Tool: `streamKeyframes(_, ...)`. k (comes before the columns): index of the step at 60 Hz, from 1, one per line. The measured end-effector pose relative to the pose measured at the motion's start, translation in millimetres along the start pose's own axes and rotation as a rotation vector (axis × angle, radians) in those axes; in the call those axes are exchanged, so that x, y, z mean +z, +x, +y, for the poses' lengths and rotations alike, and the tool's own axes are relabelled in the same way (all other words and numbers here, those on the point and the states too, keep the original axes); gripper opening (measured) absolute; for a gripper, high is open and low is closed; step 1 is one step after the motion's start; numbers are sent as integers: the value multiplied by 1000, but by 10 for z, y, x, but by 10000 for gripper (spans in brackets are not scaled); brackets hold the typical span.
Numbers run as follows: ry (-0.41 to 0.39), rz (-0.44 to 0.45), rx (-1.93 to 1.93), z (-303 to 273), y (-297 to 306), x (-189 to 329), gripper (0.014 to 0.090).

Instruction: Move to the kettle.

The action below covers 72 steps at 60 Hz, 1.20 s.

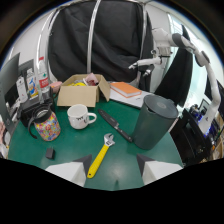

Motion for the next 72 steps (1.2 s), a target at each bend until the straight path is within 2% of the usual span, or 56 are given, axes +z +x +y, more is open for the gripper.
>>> streamKeyframes(33,-81,-111,-72,160,-1061,111,858)
streamKeyframes(49,-31,-206,-174,25,-1680,223,857)
streamKeyframes(53,-13,-190,-183,-30,-1727,283,853)
streamKeyframes(72,-91,-240,-115,93,-2205,512,852)
